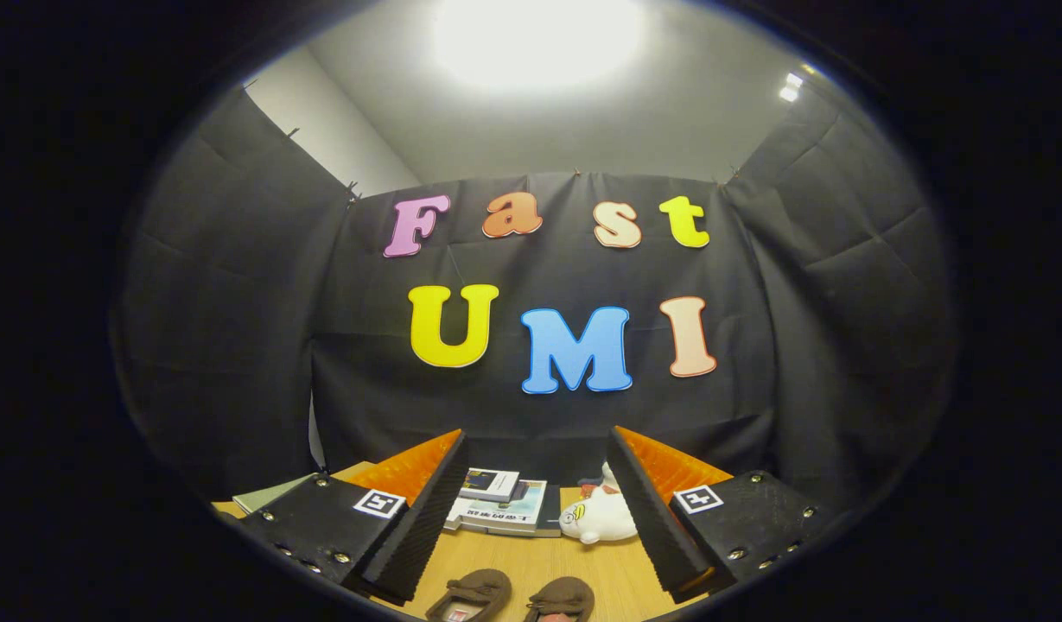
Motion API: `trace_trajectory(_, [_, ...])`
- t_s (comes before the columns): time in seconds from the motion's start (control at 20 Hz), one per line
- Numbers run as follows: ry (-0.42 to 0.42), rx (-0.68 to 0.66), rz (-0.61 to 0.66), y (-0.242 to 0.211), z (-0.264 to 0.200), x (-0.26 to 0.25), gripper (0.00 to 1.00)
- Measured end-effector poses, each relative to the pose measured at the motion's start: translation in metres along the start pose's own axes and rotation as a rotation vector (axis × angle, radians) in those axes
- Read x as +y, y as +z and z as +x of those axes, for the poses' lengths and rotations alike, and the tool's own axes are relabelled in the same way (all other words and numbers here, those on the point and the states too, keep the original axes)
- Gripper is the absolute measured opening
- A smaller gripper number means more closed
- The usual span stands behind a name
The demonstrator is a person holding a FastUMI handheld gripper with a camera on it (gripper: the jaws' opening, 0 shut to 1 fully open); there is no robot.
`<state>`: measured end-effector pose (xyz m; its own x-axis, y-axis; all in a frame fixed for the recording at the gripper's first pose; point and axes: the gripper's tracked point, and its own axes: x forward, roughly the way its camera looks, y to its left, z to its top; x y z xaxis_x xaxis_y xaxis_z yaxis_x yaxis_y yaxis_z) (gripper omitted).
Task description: Open the storage box then place both shoes into the box .Put the left shoe in first, then the right shoe, with the right side of both shoes facing outward in a uniform manner.
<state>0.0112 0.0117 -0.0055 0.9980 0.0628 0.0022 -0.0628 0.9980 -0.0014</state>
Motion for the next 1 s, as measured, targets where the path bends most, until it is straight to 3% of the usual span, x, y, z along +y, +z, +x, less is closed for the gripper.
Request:
trace_trajectory(0.45, [0.121,0.122,0.235,-0.047,-0.002,0.050,0.97])
trace_trajectory(1.0, [0.250,0.410,0.575,-0.131,-0.013,0.121,0.98])
